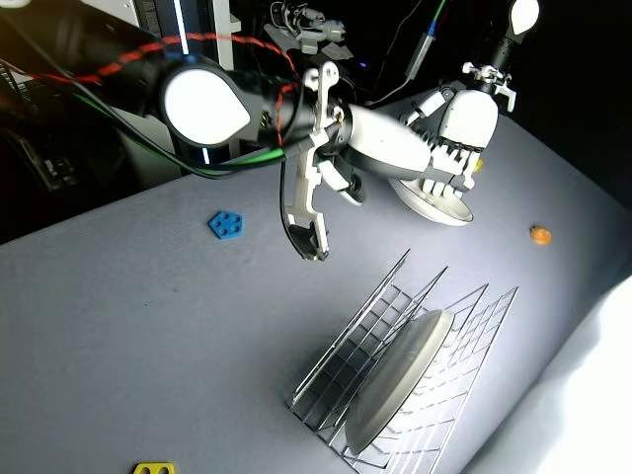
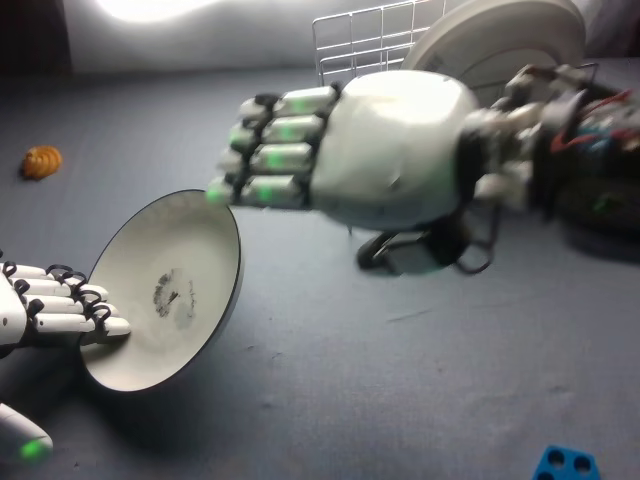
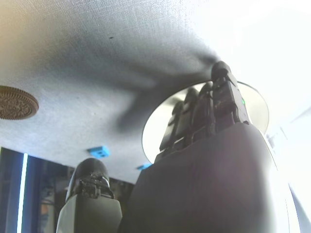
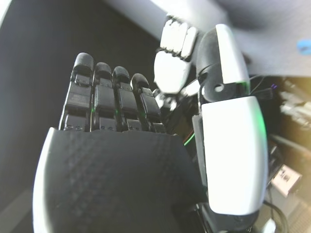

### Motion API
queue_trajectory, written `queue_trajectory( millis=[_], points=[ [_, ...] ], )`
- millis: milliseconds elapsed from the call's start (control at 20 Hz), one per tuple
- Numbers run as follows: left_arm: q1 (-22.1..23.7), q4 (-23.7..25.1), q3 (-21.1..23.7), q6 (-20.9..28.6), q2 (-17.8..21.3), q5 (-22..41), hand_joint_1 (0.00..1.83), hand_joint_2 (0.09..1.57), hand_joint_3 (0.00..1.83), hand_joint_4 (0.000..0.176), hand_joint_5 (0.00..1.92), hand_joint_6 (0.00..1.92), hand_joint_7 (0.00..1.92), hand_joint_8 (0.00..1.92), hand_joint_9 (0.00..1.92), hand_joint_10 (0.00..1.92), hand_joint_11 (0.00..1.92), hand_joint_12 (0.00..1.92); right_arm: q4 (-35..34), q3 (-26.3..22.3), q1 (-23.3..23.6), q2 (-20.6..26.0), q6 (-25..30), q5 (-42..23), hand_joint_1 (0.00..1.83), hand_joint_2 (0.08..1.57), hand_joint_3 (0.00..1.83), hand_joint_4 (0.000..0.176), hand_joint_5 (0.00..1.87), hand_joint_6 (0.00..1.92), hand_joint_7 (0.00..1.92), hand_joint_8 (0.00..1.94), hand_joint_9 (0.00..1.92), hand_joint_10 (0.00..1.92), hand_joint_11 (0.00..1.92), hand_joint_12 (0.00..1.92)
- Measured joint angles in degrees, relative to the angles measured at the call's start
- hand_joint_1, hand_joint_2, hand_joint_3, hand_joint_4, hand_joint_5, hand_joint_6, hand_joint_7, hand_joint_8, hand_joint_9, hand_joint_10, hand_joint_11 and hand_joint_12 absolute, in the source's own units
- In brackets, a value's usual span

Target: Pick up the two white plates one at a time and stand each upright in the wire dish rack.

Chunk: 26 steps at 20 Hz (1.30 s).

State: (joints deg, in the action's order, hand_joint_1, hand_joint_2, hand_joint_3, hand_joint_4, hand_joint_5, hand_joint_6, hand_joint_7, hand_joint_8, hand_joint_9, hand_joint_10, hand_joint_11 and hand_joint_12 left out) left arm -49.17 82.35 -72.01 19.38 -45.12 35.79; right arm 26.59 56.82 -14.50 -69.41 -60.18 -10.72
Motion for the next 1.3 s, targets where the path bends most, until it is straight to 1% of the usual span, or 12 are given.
queue_trajectory(
  millis=[50,100,200,300,350,500,700,950,1050,1100,1250,1300],
  points=[
    [0.0,-0.02,0.0,0.0,0.0,0.0,0.0,1.06,0.0,0.0,0.04,0.01,0.02,0.01,0.0,0.0,0.0,0.0,-0.04,0.17,-0.37,-1.03,-0.42,-0.09,0.95,1.08,0.0,0.0,0.0,0.0,0.0,0.0,0.0,0.0,0.0,0.0],
    [0.0,-0.02,0.0,0.0,0.0,-0.02,0.0,1.05,0.0,0.0,0.04,0.01,0.04,0.01,0.02,0.01,0.0,0.0,-0.04,0.81,-1.11,-3.61,-1.46,-0.2,1.0,1.08,0.0,0.0,0.0,0.0,0.0,0.0,0.0,0.0,0.0,0.0],
    [0.0,-0.07,0.0,0.0,0.0,-0.02,0.0,1.05,0.0,0.0,0.03,0.01,0.02,0.0,0.01,0.0,0.0,0.0,-2.64,1.95,-2.03,-6.62,-4.63,-0.57,1.0,1.09,0.0,0.0,0.0,0.0,0.0,0.0,0.0,0.0,0.0,0.0],
    [0.0,-0.09,0.0,0.0,0.0,0.0,0.0,1.05,0.0,0.0,0.04,0.01,0.03,0.01,0.02,0.01,0.0,0.0,-2.86,3.96,-2.6,-8.79,-5.53,-1.03,0.91,1.1,0.01,0.0,0.0,0.0,0.0,0.0,0.0,0.0,0.01,0.0],
    [0.0,-0.09,0.0,0.0,0.0,0.0,0.0,1.06,0.0,0.0,0.04,0.01,0.04,0.01,0.02,0.01,0.0,0.0,-3.04,5.46,-3.32,-9.9,-6.47,-1.55,0.92,1.09,0.0,0.0,0.0,0.0,0.0,0.0,0.0,0.0,0.0,0.0],
    [-0.04,-0.07,0.0,0.0,0.0,0.02,0.0,1.05,0.0,0.0,0.04,0.0,0.03,0.0,0.01,0.0,0.0,0.0,-4.57,9.2,-5.2,-13.51,-7.23,-1.38,0.97,1.09,0.0,0.0,0.0,0.0,0.0,0.0,0.0,0.0,0.0,0.0],
    [-0.04,-0.13,0.0,0.0,-0.07,0.0,0.0,1.05,0.0,0.0,0.06,0.01,0.04,0.01,0.01,0.0,0.0,0.0,-4.9,13.4,-5.46,-18.43,-8.33,-3.17,1.0,1.08,0.0,0.0,0.0,0.0,0.0,0.0,0.0,0.0,0.0,0.0],
    [-0.04,-0.11,0.0,0.0,-0.07,0.02,0.0,1.06,0.0,0.0,0.03,0.0,0.01,0.0,0.0,0.0,0.0,0.0,-6.4,18.32,-5.77,-21.81,-8.68,-3.69,0.99,1.1,0.01,0.0,0.0,0.0,0.0,0.0,0.0,0.0,0.01,0.01],
    [-0.04,-0.09,0.0,0.0,-0.07,0.02,0.0,1.06,0.0,0.0,0.05,0.01,0.04,0.01,0.01,0.01,0.0,0.0,-8.81,18.71,-5.77,-22.75,-8.68,-3.96,0.97,1.11,0.01,0.0,0.0,0.0,0.0,0.0,0.0,0.0,0.01,0.01],
    [-0.04,-0.09,0.0,0.0,-0.07,0.02,0.0,1.05,0.0,0.0,0.04,0.0,0.03,0.01,0.01,0.0,0.0,0.0,-8.81,18.71,-5.77,-22.93,-8.68,-4.13,1.02,1.11,0.0,0.0,0.0,0.0,0.0,0.0,0.0,0.0,0.01,0.01],
    [-0.04,-0.07,0.0,0.0,-0.07,0.02,0.0,1.06,0.0,0.0,0.03,0.0,0.02,0.0,0.0,0.0,0.0,0.0,-8.83,18.71,-5.77,-22.97,-8.68,-4.42,0.94,1.14,0.01,0.0,0.0,0.0,0.0,0.0,0.0,0.0,0.04,0.03],
    [-0.04,-0.04,0.0,0.0,-0.07,0.02,0.0,1.06,0.0,0.0,0.04,0.0,0.01,0.01,0.0,0.0,0.0,0.0,-9.03,18.73,-5.77,-22.84,-8.68,-4.39,0.92,1.19,0.0,0.0,0.04,0.0,0.0,0.0,0.01,0.0,0.0,0.2]
  ],
)
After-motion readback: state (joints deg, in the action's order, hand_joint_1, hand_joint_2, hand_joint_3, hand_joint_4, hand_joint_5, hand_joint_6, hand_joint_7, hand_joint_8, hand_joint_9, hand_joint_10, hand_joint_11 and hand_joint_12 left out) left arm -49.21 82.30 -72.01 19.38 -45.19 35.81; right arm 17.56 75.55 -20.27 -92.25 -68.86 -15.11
